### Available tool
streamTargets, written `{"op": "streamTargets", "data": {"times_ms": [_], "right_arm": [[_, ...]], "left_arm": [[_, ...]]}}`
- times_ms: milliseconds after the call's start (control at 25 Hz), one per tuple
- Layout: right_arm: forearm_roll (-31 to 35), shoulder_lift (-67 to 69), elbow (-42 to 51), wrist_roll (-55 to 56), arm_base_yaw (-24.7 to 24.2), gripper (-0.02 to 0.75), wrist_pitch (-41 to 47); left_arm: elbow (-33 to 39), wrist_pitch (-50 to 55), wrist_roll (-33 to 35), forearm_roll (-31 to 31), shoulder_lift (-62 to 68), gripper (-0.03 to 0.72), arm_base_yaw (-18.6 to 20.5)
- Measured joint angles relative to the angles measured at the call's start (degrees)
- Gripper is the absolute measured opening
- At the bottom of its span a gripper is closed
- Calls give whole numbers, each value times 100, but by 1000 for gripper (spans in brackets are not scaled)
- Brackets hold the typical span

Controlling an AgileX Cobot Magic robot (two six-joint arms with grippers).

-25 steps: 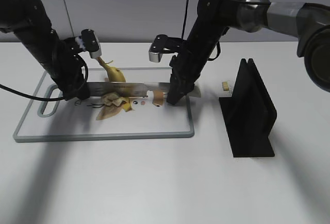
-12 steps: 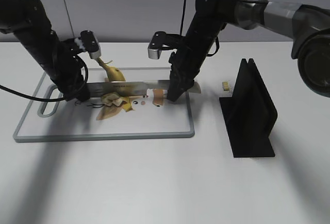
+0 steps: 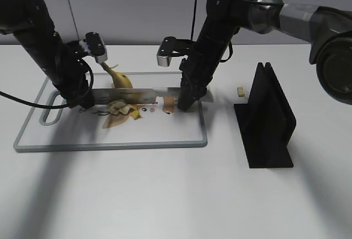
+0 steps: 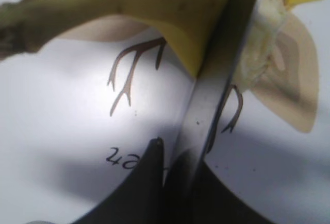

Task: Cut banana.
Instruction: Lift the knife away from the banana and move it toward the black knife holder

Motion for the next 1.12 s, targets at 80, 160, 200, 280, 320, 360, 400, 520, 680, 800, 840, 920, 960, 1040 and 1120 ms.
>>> {"op": "streamTargets", "data": {"times_ms": [80, 160, 200, 280, 320, 360, 400, 520, 680, 800, 840, 920, 960, 1040, 1120], "right_arm": [[0, -10, 4, 0, 0, 212, 0], [-13, -43, 18, 21, 0, 212, 0], [-20, -59, 23, 32, 5, 212, -11], [-44, -85, 36, 37, 11, 211, -11], [-50, -89, 36, 43, 11, 211, -11], [-50, -97, 49, 43, 11, 211, -11], [-62, -116, 55, 43, 11, 211, -11], [-110, -228, 87, 43, 11, 211, 47], [-173, -592, 105, 50, 21, 209, 68], [-205, -870, 105, 50, 21, 209, 81], [-212, -947, 105, 50, 21, 209, 86], [-216, -1069, 105, 50, 21, 209, 99], [-216, -1120, 105, 50, 21, 209, 99], [-216, -1202, 105, 50, 27, 209, 103], [-216, -1268, 105, 50, 32, 209, 110]], "left_arm": [[0, 7, 5, -32, 40, 48, 0], [-17, 14, 18, -71, 76, 48, 5], [-18, 19, 18, -90, 85, 48, 10], [-23, 27, 23, -95, 90, 48, 16], [-23, 27, 23, -95, 72, 48, 16], [-18, 21, 23, -95, 51, 48, 16], [-13, 16, 23, -95, 35, 48, 16], [47, 63, 11, -95, -92, 48, 6], [63, 118, -3, -89, -487, 48, 6], [63, 156, -18, -89, -775, 47, 6], [63, 173, -23, -83, -869, 47, 0], [63, 201, -25, -73, -1014, 46, 0], [63, 209, -25, -64, -1083, 46, 0], [63, 225, -25, -50, -1181, 46, 0], [63, 241, -25, -37, -1271, 45, 0]]}}
